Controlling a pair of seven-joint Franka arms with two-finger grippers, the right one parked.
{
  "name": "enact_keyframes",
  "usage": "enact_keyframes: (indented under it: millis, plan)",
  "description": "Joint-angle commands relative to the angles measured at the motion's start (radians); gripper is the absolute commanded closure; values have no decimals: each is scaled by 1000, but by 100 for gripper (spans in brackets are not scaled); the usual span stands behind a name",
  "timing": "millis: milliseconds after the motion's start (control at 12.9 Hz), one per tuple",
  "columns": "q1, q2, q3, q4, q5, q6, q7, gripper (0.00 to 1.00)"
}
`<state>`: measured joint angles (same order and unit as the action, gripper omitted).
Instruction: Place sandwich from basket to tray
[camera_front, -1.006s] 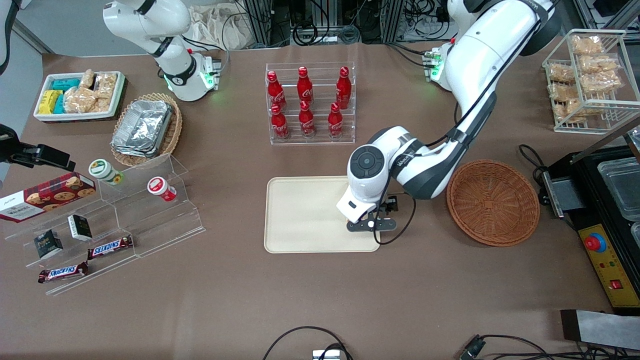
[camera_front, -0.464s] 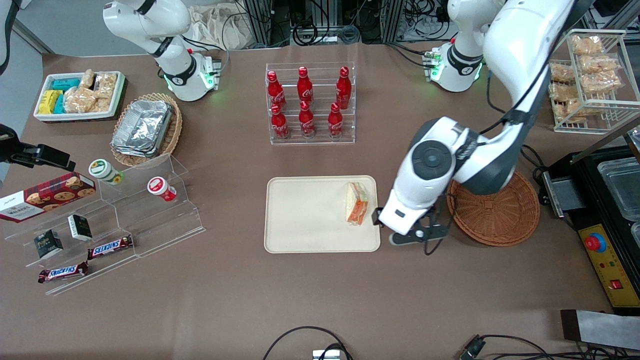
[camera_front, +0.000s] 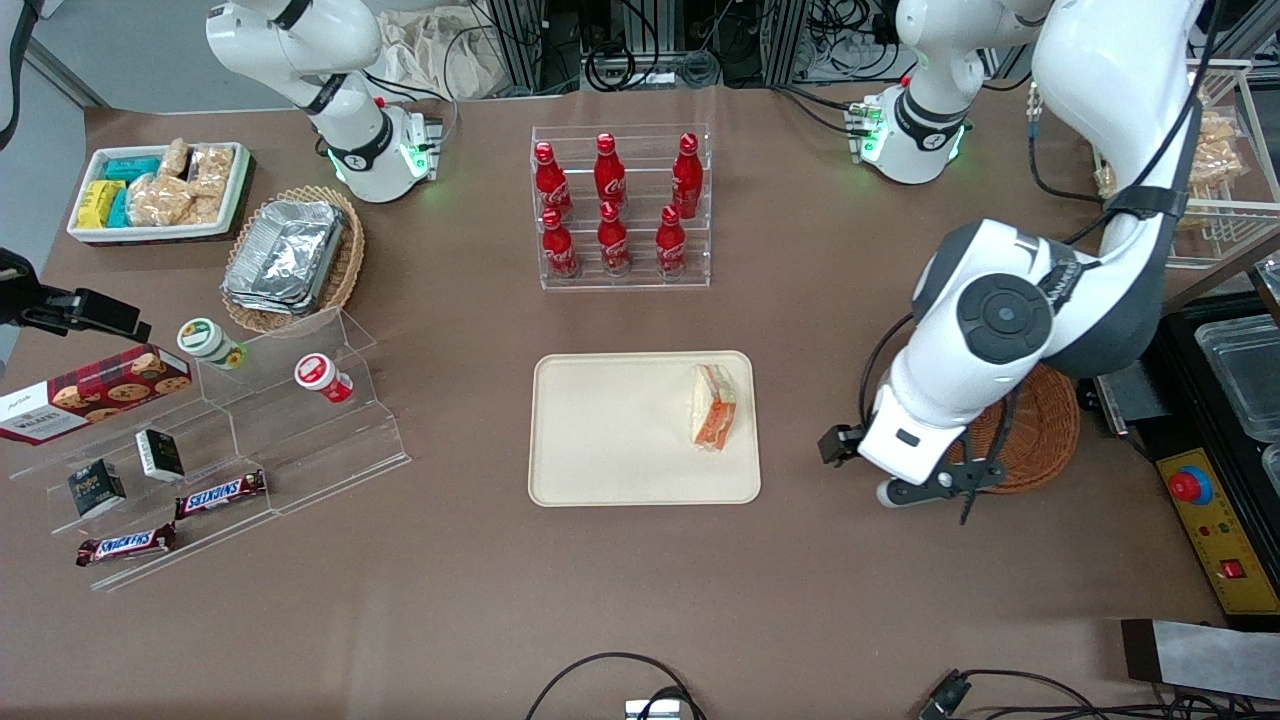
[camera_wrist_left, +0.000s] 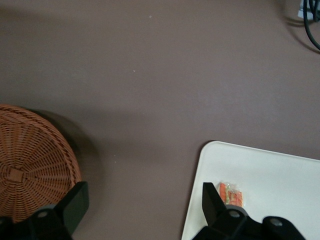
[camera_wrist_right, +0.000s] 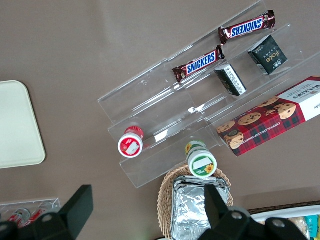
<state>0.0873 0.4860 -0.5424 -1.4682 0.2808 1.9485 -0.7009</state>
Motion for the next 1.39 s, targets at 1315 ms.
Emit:
enact_keyframes:
  millis: [1315]
  plan:
    - [-50, -306, 357, -115, -256, -164, 475, 0]
